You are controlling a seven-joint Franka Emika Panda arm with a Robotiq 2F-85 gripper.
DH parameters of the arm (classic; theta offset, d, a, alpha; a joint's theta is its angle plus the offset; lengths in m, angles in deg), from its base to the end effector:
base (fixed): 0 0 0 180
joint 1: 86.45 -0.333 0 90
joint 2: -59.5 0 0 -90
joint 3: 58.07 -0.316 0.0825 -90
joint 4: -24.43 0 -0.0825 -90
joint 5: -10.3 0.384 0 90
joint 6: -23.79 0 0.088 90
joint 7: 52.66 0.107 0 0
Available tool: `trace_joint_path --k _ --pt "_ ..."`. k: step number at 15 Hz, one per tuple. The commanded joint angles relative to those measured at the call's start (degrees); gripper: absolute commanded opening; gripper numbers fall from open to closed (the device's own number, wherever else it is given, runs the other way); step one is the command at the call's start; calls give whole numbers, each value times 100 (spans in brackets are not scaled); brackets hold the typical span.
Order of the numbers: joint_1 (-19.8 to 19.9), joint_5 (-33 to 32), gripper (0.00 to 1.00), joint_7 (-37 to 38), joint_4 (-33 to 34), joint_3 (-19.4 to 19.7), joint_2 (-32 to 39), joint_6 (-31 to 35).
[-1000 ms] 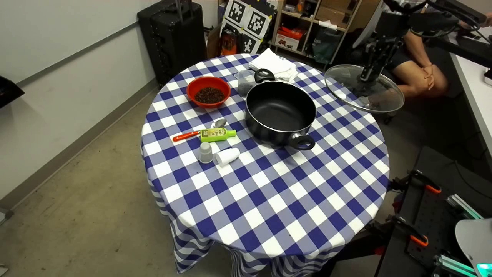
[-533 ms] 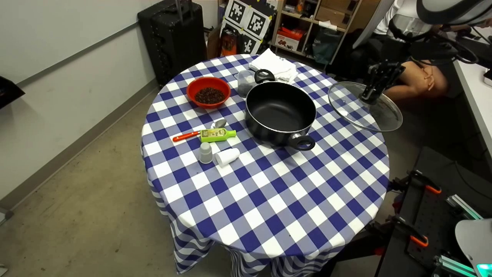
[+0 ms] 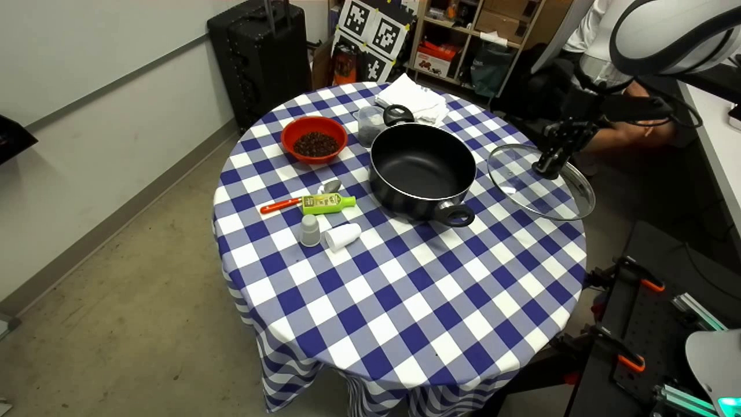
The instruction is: Remove the lid from the pot.
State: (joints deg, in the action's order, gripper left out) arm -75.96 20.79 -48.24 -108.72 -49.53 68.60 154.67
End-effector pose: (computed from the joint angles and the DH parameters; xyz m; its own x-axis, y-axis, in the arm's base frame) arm 0.4713 -0.1590 0.2576 0.8416 -0.4994 -0.2055 -0.5221 -0.8498 -0.0730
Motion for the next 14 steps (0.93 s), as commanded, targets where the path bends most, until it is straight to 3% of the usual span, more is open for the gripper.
trace_joint_path --k 1,14 --pt "-10 264 25 -57 211 -42 343 136" --pt "210 506 25 -21 1017 -51 1479 185"
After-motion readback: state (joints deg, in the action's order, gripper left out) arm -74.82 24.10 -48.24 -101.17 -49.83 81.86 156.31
